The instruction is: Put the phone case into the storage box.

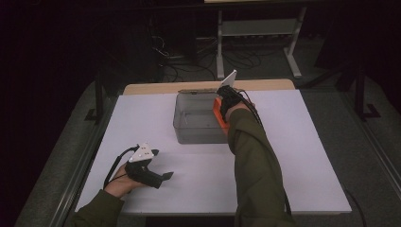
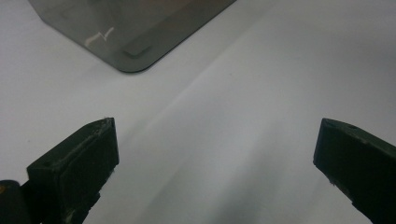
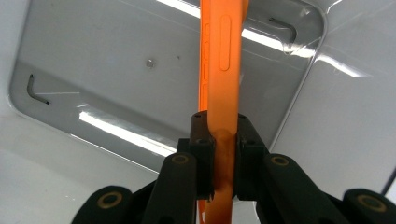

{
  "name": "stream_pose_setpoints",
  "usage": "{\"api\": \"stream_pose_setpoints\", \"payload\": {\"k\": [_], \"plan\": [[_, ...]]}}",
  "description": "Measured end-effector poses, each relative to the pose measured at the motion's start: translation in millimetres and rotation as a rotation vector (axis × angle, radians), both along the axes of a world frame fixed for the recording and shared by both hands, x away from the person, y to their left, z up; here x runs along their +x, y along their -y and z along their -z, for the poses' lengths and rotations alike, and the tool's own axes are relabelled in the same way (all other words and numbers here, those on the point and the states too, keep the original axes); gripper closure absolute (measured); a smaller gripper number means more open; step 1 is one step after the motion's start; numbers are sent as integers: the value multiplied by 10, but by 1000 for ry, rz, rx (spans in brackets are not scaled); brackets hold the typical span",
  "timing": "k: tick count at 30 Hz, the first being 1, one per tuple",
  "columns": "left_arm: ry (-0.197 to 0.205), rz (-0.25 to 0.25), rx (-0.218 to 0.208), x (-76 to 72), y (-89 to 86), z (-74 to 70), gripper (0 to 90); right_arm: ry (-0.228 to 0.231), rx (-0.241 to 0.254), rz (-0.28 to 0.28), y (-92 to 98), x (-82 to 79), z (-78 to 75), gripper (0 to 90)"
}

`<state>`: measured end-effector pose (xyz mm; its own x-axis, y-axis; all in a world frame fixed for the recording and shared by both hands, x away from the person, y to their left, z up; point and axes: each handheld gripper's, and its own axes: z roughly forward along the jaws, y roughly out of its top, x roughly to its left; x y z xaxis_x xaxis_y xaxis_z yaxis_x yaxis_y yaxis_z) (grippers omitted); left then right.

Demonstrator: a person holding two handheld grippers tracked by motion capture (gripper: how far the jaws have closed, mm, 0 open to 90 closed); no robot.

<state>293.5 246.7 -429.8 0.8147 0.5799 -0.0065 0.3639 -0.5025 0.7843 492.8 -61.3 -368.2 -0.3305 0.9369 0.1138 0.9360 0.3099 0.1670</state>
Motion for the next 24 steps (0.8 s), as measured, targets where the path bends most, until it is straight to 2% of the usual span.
{"api": "stream_pose_setpoints", "payload": {"k": [10, 24], "plan": [[-2, 3, 3, 0, 5, 4, 0, -3, -4, 27, 38, -2, -16, 797], [-6, 12, 10, -2, 11, 7, 0, -20, -12, 95, 116, 4, -18, 795]]}}
